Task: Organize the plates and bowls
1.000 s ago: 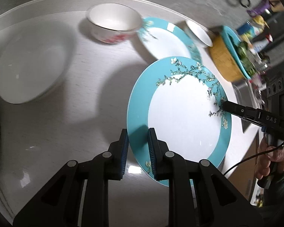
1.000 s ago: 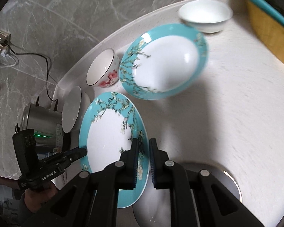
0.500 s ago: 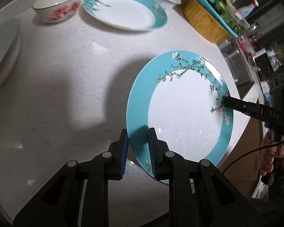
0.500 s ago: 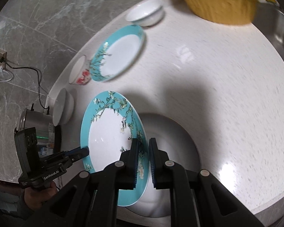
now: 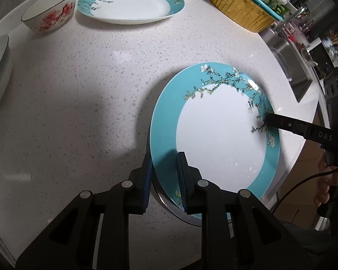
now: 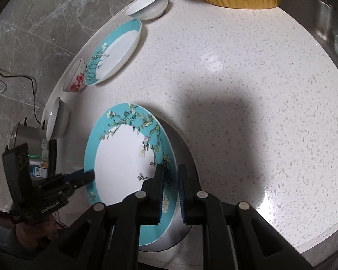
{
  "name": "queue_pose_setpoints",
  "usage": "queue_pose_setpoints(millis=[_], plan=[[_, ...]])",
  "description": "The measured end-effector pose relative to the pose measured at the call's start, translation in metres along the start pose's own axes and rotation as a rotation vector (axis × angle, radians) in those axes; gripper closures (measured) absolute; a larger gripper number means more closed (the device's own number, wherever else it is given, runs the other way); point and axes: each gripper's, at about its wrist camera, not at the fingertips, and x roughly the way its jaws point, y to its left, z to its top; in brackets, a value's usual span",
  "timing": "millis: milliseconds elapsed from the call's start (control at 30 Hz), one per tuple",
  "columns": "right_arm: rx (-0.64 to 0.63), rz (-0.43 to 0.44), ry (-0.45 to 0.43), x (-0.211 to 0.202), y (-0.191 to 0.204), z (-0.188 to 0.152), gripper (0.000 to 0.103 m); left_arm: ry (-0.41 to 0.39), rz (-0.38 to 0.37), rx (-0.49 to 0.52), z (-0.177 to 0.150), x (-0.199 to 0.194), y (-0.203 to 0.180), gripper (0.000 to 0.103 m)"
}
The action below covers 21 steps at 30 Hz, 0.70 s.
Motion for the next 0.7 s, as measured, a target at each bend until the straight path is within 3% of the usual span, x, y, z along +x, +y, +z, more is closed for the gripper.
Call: queue_pose_setpoints(millis=[433,533,700], plan=[[-0.167,-0.157,-0.023,0.007,0.024,-0.007,0.083,-0.03,0.137,0.145,0.004,0.01,-0.027,0.083],[-0.242,-0.248,-0.032,0.01,0.036,-0.012,0.081,-0.031,0.168,0.186,-0.001,0.01,-0.032,0.083],[-0.286,-0.301,-0.047,0.012,0.042,-0.015,0.08,-0.037,0.17,0.197,-0.009,0.005,-0.026,0.083]])
